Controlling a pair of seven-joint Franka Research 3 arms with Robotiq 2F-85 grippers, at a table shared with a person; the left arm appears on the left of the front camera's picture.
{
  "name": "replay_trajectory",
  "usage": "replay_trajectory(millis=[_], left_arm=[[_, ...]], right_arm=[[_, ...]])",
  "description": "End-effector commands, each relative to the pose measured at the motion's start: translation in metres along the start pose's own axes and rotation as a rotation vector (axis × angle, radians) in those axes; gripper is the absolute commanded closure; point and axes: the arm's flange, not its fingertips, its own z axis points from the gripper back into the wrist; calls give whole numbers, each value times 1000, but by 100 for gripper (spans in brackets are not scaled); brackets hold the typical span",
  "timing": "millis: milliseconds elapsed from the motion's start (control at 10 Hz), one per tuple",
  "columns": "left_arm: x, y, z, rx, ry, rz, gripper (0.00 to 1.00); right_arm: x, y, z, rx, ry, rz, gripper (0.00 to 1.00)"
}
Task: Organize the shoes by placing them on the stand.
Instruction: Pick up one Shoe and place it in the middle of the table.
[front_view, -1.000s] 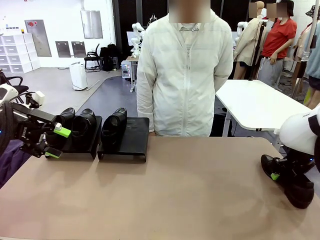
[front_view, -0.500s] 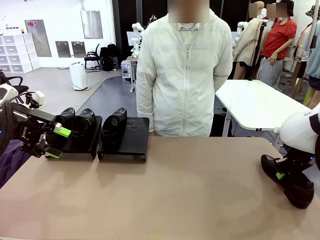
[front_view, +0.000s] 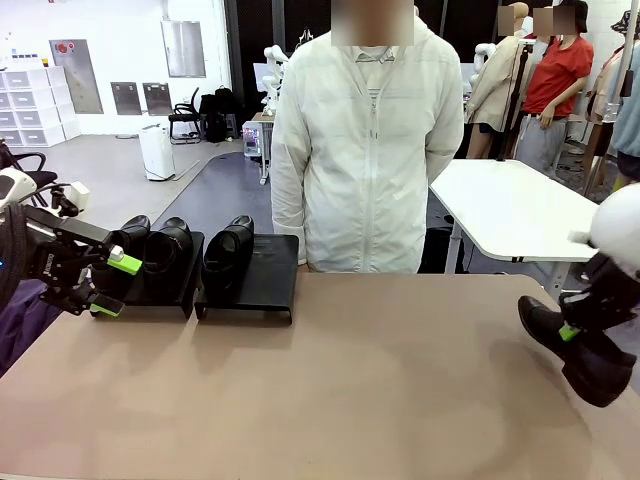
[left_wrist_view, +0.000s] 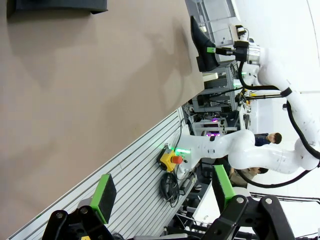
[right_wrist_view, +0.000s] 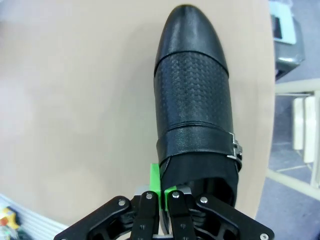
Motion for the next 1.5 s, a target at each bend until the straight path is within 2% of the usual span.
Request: replay_trajectory(millis=[0, 100, 200, 400, 500, 900, 1000, 1100, 1400], left_arm=[[-1, 0, 4, 3, 10, 0, 0], [-1, 0, 4, 3, 10, 0, 0], [-1, 0, 4, 3, 10, 0, 0], [-1, 0, 4, 3, 10, 0, 0], [-1, 0, 4, 3, 10, 0, 0], [-1, 0, 4, 3, 10, 0, 0], [-1, 0, 4, 3, 10, 0, 0], [-1, 0, 4, 3, 10, 0, 0], [-1, 0, 4, 3, 10, 0, 0]], right_arm=[[-1, -3, 58, 99, -109, -96, 100], [-8, -1, 89, 167, -135, -200, 100], [-15, 2, 102, 175, -146, -260, 100], [-15, -6, 101, 227, -227, -344, 100], [-16, -4, 107, 169, -142, -240, 100], [-17, -4, 106, 181, -143, -272, 100], [-19, 39, 107, 187, -178, -225, 100], [-20, 94, 106, 126, -209, -212, 100], [-46, 254, 62, 119, -272, -120, 100]])
